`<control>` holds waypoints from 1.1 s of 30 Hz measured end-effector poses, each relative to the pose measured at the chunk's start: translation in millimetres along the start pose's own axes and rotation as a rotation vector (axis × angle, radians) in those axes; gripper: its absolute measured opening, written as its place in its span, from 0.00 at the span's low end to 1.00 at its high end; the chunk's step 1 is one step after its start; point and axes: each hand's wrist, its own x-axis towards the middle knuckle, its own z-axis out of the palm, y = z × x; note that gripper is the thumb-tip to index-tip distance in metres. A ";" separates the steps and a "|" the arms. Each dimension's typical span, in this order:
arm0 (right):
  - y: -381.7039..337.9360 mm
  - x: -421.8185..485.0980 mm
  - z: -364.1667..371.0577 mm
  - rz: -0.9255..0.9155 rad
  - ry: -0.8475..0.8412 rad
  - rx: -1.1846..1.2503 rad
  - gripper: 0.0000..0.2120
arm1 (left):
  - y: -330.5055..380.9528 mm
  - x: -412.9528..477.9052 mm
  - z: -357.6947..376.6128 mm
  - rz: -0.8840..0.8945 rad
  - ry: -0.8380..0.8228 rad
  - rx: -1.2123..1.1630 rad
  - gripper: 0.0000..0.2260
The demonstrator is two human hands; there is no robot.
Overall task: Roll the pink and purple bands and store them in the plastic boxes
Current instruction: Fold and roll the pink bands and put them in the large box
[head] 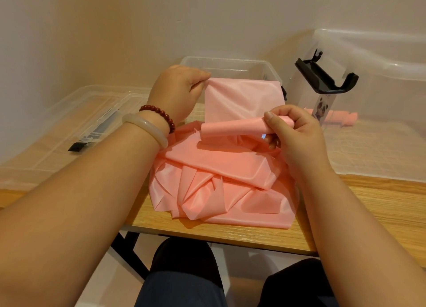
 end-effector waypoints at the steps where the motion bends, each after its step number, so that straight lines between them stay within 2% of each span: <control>1: 0.0 -0.3 0.4 -0.002 0.000 0.000 0.04 | -0.8 -0.2 0.2 0.015 0.001 0.004 0.12; 4: -0.5 -0.8 1.2 0.007 -0.008 0.010 0.03 | -2.1 -2.7 2.3 0.035 0.046 -0.007 0.13; 9: -1.3 -0.1 2.0 0.023 -0.020 0.027 0.03 | 11.4 -31.9 0.8 0.092 0.214 -0.102 0.13; 12: -0.9 0.1 3.4 0.036 -0.025 0.029 0.04 | 14.2 -56.2 4.5 0.086 0.080 -0.131 0.21; 15: -0.2 0.4 4.4 0.046 -0.018 0.012 0.04 | 15.0 -65.3 8.0 -0.008 -0.111 -0.132 0.28; 17: 0.3 1.1 4.0 0.056 -0.007 0.021 0.04 | 18.0 -66.4 9.8 -0.065 -0.126 -0.158 0.25; 22: 1.8 2.5 5.6 0.081 -0.012 0.053 0.03 | 21.1 -71.6 15.5 -0.285 -0.109 -0.491 0.21; 24: 1.7 3.5 6.9 0.092 -0.010 0.074 0.03 | 21.6 -72.6 16.2 -0.298 -0.114 -0.552 0.18; 27: 3.3 4.3 7.4 0.100 -0.021 0.077 0.04 | 23.1 -72.7 17.4 -0.314 -0.052 -0.659 0.09; 30: 4.9 4.2 5.2 0.100 -0.036 0.011 0.02 | 23.2 -72.0 17.9 -0.348 -0.025 -0.689 0.08; 33: 4.9 3.2 3.6 0.115 -0.034 0.010 0.09 | 23.1 -70.5 16.0 -0.371 -0.018 -0.697 0.08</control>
